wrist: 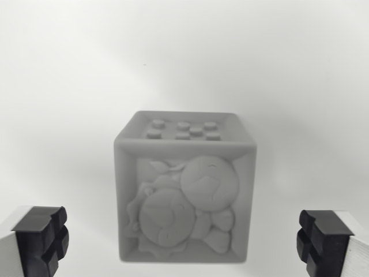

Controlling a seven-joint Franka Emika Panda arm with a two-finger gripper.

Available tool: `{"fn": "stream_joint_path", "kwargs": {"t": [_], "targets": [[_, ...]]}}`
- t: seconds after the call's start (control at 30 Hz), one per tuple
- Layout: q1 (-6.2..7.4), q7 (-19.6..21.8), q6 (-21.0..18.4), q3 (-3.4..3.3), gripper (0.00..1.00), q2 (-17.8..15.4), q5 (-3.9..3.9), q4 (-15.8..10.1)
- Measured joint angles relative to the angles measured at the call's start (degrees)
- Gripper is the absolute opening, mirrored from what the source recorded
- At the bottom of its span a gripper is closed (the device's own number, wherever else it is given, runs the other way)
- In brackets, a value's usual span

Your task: Destack cube

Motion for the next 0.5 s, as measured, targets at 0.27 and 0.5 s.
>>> {"fn": "stream_joint_path", "kwargs": {"t": [0.27,0.5], "targets": [[-0.2,-0.36,-3.56,0.3,1.0,-4.33,0.52,-0.69],[-0.22,-0.74,-7.21,0.41,1.0,-8.34,1.16,-0.96]]}}
